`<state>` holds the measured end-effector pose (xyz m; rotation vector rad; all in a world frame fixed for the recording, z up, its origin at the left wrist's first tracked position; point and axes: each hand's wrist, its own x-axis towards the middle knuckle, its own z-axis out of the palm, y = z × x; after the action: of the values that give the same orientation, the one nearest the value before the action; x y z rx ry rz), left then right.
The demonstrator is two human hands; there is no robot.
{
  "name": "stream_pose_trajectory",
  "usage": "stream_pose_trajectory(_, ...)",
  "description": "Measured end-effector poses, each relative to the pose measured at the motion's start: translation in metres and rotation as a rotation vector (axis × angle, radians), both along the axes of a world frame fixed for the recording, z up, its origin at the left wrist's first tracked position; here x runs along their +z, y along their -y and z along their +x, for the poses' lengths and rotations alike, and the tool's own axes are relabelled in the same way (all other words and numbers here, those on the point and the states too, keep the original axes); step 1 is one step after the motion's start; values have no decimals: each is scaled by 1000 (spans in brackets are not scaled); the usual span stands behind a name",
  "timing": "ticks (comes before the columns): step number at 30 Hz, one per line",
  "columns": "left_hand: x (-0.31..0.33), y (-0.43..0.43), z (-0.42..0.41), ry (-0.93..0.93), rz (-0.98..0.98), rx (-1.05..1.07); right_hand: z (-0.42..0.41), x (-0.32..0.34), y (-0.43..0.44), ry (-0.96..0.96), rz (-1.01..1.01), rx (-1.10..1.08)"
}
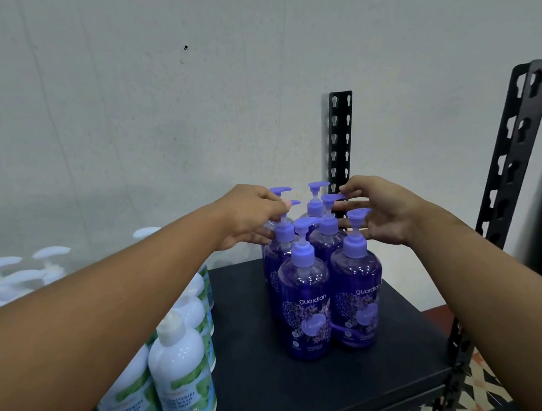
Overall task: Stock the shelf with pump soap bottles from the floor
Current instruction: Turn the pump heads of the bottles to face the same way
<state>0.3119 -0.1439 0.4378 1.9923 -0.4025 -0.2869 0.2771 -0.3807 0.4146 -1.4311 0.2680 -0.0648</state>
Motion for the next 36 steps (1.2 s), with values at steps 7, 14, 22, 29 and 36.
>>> stream_pose_trajectory(7,1,-5,-3,-4,-1,-22,17,5,4,17,-9,-48)
stream_pose_trajectory(14,1,-8,-6,-9,-9,-49,33,4,-5,-36,-57,-8)
stream_pose_trajectory(22,2,-10,-8,-21,-20,-52,37,5,-9,-103,-159,-46)
stream_pose_trajectory(29,-3,-6,-23,88,-15,47,30,0,2,-36,-70,-76)
stream_pose_trajectory(36,-9,1,-59,94,-35,66,10,-2,2,17,-15,-18)
